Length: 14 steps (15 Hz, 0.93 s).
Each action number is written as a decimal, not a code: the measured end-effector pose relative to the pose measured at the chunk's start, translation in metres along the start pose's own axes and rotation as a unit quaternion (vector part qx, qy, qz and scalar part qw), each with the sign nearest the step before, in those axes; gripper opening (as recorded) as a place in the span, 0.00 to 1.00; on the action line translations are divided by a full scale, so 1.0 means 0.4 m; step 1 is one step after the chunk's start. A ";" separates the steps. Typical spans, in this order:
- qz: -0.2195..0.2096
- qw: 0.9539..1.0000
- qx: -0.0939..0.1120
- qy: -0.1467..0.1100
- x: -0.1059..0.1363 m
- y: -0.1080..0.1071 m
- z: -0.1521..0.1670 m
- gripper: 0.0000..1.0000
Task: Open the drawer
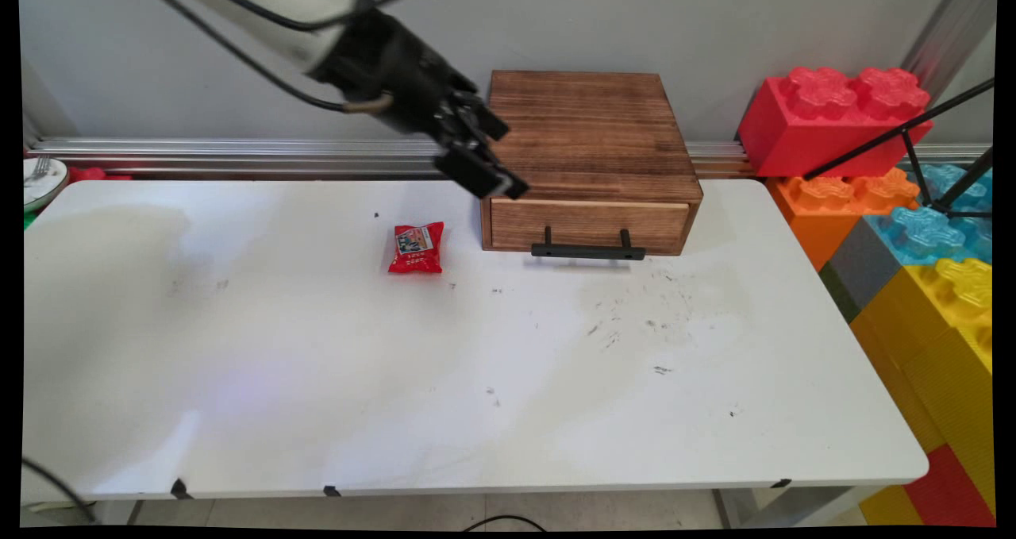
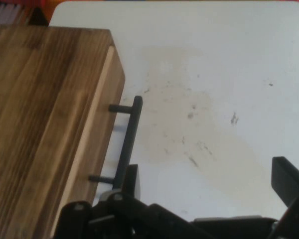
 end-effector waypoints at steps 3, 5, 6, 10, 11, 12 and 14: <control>0.010 1.000 0.001 -0.009 0.029 0.002 0.081 1.00; 0.016 1.000 0.002 -0.018 0.046 0.001 0.151 1.00; 0.019 1.000 0.002 -0.022 0.052 0.001 0.181 1.00; 0.029 0.999 0.003 -0.032 0.071 -0.005 0.304 1.00; 0.033 0.999 0.003 -0.034 0.073 -0.007 0.329 1.00; 0.035 0.999 0.003 -0.035 0.075 -0.009 0.345 1.00; 0.044 0.998 0.004 -0.040 0.073 -0.015 0.395 1.00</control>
